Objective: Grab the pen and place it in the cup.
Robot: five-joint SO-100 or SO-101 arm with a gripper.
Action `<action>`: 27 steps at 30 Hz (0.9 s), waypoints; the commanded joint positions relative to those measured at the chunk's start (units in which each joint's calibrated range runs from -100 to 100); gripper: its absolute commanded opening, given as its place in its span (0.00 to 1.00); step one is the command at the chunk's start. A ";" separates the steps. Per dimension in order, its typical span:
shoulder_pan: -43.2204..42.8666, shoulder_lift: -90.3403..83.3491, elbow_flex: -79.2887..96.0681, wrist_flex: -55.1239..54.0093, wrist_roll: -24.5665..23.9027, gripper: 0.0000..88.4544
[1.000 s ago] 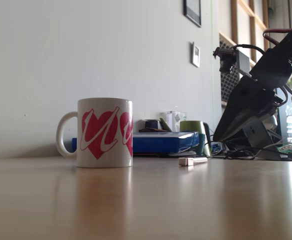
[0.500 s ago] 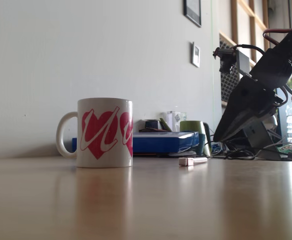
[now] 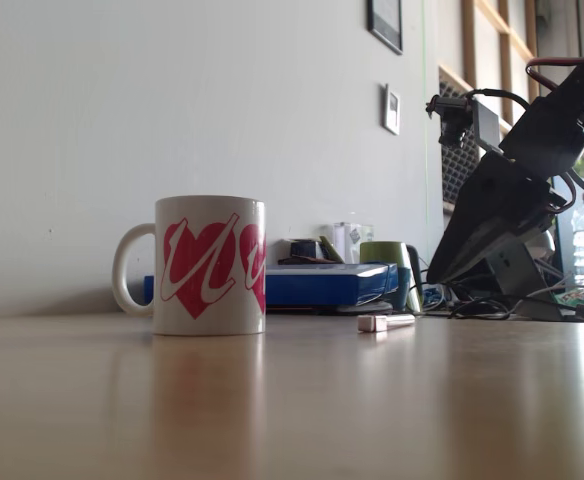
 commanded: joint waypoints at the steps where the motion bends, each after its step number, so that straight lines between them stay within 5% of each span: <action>1: -0.54 0.47 -3.02 0.11 0.05 0.01; 10: -1.46 26.03 -17.59 -7.29 1.99 0.01; 16: 2.30 47.53 -34.25 -3.16 16.92 0.01; 21: 3.97 54.08 -45.03 6.56 24.53 0.02; 27: 7.05 54.91 -56.52 17.48 39.67 0.17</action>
